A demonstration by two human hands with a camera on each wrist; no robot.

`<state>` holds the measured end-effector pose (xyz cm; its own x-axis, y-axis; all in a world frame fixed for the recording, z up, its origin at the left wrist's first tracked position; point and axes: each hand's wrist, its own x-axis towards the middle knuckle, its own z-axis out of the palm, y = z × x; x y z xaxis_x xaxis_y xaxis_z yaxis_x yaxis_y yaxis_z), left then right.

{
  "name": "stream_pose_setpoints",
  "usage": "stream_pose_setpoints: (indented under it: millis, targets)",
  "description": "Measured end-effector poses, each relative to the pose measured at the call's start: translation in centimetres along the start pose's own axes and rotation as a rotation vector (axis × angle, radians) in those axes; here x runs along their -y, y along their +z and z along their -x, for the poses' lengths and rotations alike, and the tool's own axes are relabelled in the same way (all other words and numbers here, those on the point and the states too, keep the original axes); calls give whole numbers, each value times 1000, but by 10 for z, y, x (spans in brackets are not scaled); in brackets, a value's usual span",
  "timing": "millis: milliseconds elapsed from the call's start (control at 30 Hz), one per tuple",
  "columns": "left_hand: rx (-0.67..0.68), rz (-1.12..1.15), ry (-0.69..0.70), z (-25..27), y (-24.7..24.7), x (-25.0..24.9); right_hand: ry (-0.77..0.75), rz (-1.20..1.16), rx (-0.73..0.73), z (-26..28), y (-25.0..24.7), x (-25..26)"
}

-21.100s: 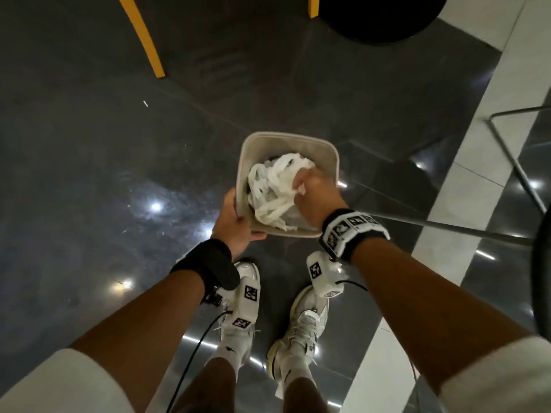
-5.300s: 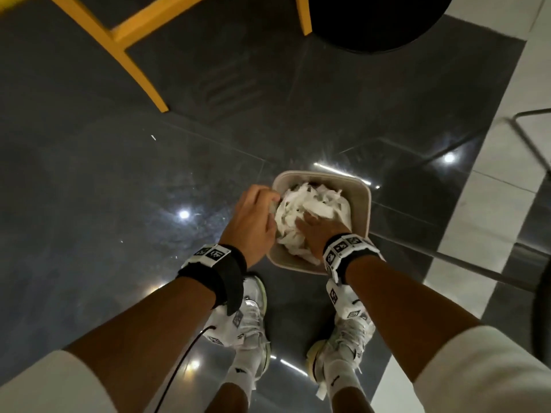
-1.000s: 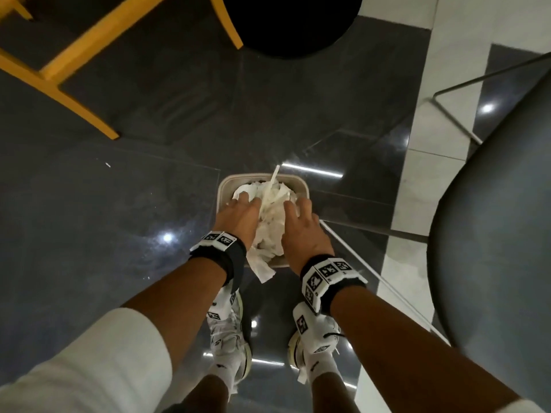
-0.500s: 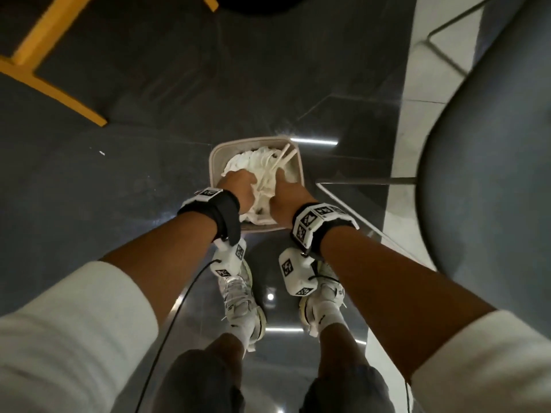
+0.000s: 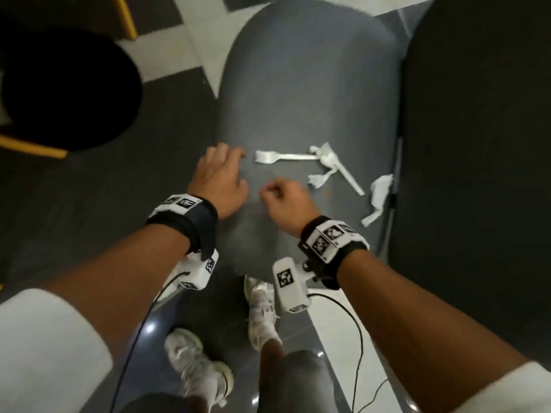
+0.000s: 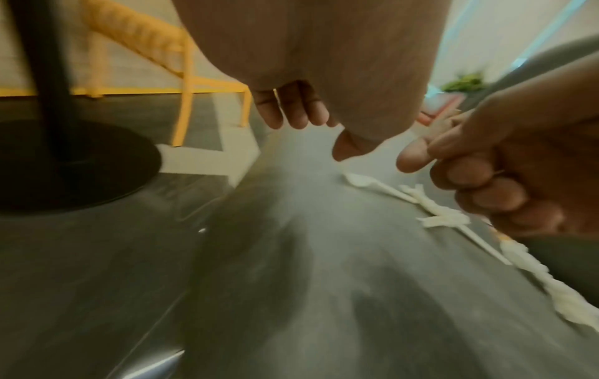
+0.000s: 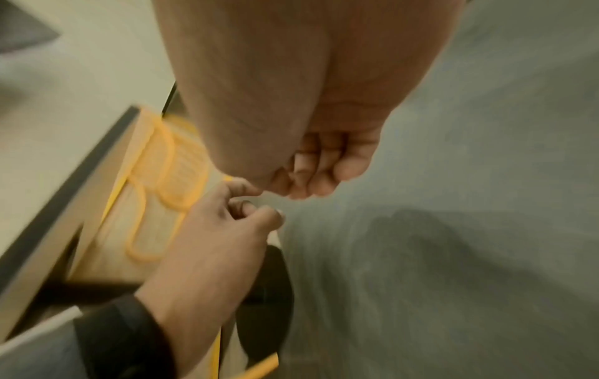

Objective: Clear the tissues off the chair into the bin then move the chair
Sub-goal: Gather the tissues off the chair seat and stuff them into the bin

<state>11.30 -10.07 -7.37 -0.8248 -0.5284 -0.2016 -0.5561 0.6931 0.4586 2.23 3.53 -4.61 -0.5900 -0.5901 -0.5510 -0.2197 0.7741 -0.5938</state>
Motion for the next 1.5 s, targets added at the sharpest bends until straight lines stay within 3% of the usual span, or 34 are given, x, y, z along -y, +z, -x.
stream_pose_setpoints:
  millis: [133,200,300,400,533,633,767,900,1033,1200,1267,1500]
  targets:
    - [141,-171,312,-53,29,-84,298,218,-278,-20,-83,-65]
    - [191,-255,437,-72,47,-111,440,238,-281,-26,-111,-94]
    - [366,-440,489,-93,70,-132,491,164,-188,-39,-128,-124]
    - [466,-447,396,-99,85,-125,491,163,-168,-48,-123,-135]
    - [304,-280,341,-93,92,-108,459,164,-248,-58,-118,-136]
    - [209,-198,309,-94,92,-97,318,110,-249,-60,-111,-128]
    - [300,-268,321,-99,83,-98,85,80,-144,-58,-90,-107]
    - [258,-76,221,-83,76,-83,-38,210,-123,-62,-75,-85]
    - [157,46,134,-47,61,-38,-187,387,44,-61,-42,-56]
    - [-142,156,43,38,18,48,-393,370,153,-33,40,12]
    - [-190,129,-55,81,8,81,-432,391,211,-15,81,37]
    - [-316,240,-471,180,42,195,-276,452,464,0,220,72]
